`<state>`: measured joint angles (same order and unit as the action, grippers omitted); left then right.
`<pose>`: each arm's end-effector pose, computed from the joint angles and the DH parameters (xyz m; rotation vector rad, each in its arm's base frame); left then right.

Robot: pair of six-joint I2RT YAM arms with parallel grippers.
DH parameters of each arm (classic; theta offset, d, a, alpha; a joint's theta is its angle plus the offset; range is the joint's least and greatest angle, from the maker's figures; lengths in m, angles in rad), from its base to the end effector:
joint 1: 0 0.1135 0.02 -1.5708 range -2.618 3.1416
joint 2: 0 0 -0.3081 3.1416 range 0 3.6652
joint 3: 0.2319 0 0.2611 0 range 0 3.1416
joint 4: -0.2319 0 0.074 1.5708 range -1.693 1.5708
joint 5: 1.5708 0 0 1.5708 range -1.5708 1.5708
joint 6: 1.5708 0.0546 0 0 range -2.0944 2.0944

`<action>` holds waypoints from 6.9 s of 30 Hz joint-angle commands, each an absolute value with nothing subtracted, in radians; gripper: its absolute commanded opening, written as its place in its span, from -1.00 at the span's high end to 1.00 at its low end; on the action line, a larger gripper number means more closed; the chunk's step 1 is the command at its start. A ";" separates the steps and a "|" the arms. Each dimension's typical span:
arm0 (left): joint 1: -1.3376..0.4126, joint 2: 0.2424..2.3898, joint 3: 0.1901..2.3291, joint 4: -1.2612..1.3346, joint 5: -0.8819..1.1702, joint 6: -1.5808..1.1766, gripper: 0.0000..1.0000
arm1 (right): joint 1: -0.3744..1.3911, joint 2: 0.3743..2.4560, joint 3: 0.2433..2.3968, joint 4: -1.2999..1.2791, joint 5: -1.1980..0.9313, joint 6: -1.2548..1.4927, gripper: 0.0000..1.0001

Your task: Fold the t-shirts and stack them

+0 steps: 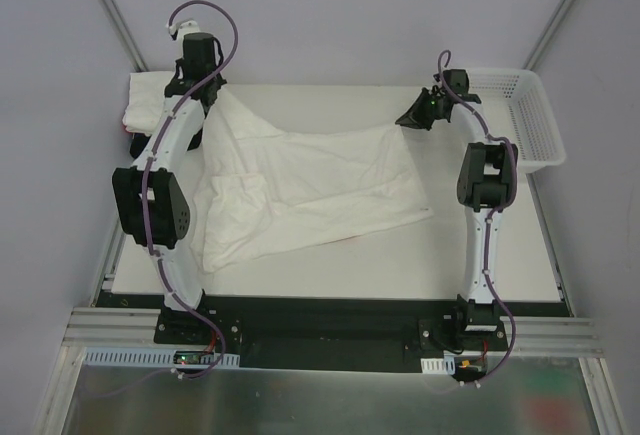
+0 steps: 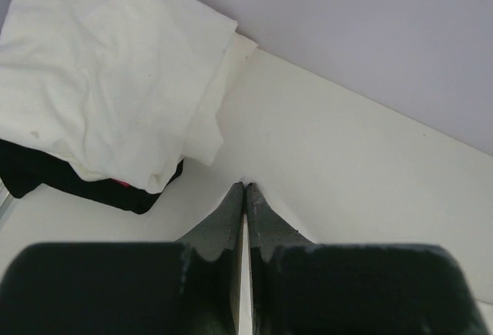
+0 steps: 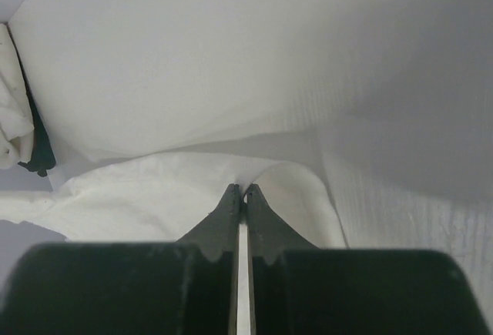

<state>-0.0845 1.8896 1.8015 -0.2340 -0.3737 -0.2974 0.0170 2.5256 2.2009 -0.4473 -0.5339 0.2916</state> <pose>0.4933 -0.0218 0.4040 -0.4480 1.8165 0.0906 0.6176 0.0383 0.1829 0.0523 2.3354 0.7776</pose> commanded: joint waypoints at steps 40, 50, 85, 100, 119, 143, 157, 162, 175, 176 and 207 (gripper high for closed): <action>-0.084 1.953 1.913 -0.227 -0.344 -0.250 1.00 | 0.003 2.427 2.255 -0.434 -0.535 0.270 0.99; -0.084 1.918 1.894 -0.227 -0.345 -0.247 1.00 | 0.002 2.445 2.224 -0.400 -0.543 0.287 0.99; -0.095 1.845 1.822 -0.227 -0.357 -0.244 1.00 | 0.003 2.460 2.194 -0.356 -0.554 0.308 0.41; -0.097 1.850 1.825 -0.227 -0.365 -0.236 1.00 | -0.035 2.467 2.230 -0.356 -0.545 0.295 0.57; -0.112 1.891 1.868 -0.227 -0.351 -0.236 1.00 | -0.009 2.487 2.192 -0.334 -0.540 0.319 0.49; -0.120 1.850 1.824 -0.225 -0.357 -0.247 1.00 | -0.003 2.620 2.342 -0.371 -0.520 0.330 0.35; -0.124 1.864 1.835 -0.227 -0.360 -0.245 1.00 | 0.023 2.611 2.269 -0.354 -0.523 0.325 0.37; -0.124 1.867 1.839 -0.224 -0.360 -0.245 1.00 | 0.032 2.609 2.260 -0.354 -0.515 0.328 0.72; -0.127 1.833 1.793 -0.227 -0.362 -0.247 1.00 | 0.028 2.563 2.226 -0.351 -0.502 0.311 0.99; -0.127 1.822 1.787 -0.224 -0.364 -0.247 1.00 | 0.025 2.547 2.208 -0.344 -0.503 0.310 0.99; -0.184 1.657 1.635 -0.227 -0.411 -0.278 1.00 | 0.002 2.335 1.979 -0.281 -0.518 0.299 0.99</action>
<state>-0.1715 1.7203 1.6611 -0.2478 -0.3882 -0.2497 0.0048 2.4279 1.9919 -0.2993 -0.5125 0.3096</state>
